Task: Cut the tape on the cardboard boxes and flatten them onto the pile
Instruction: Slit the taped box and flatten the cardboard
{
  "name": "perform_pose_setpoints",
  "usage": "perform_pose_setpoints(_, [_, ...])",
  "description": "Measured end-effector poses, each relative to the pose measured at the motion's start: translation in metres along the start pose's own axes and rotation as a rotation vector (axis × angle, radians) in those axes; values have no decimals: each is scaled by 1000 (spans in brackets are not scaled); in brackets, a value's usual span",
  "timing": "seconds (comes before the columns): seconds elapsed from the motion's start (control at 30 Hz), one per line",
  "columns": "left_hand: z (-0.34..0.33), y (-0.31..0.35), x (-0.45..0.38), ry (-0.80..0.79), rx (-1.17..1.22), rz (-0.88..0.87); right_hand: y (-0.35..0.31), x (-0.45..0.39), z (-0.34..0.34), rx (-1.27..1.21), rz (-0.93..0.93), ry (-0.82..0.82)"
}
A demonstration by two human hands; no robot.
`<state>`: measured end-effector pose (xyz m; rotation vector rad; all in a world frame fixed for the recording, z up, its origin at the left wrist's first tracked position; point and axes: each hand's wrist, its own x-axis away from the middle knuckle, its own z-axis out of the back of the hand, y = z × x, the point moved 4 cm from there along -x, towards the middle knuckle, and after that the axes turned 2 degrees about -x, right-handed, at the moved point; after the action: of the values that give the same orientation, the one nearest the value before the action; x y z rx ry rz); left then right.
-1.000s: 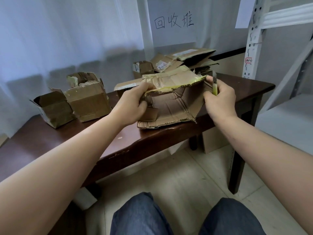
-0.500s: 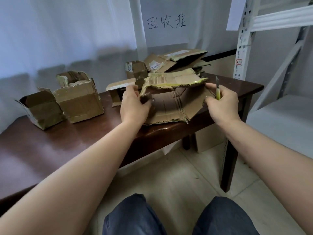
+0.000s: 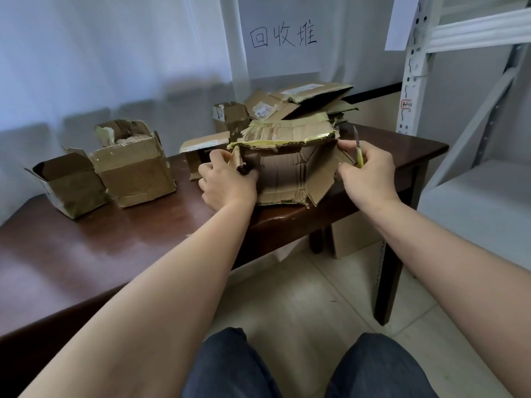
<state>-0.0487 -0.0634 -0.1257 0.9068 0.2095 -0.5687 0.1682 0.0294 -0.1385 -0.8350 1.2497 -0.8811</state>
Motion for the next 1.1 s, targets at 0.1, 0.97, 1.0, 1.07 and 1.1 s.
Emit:
perform_pose_setpoints(0.1, [-5,0,3,54,-72,12,-6,1,-2,14,15,-27])
perform_pose_setpoints(0.97, [22,-9,0,-722,-252,-533,9,-19,29,118,-176,214])
perform_pose_setpoints(1.0, [21,-7,-4,-692,-244,-519,3,-23,25,230,-118,138])
perform_pose_setpoints(1.07, [16,-2,-10,-616,-260,-578,-4,-29,13,484,-18,-25])
perform_pose_setpoints(1.1, [13,-1,-12,-580,-266,-632,-5,-30,8,624,9,-97])
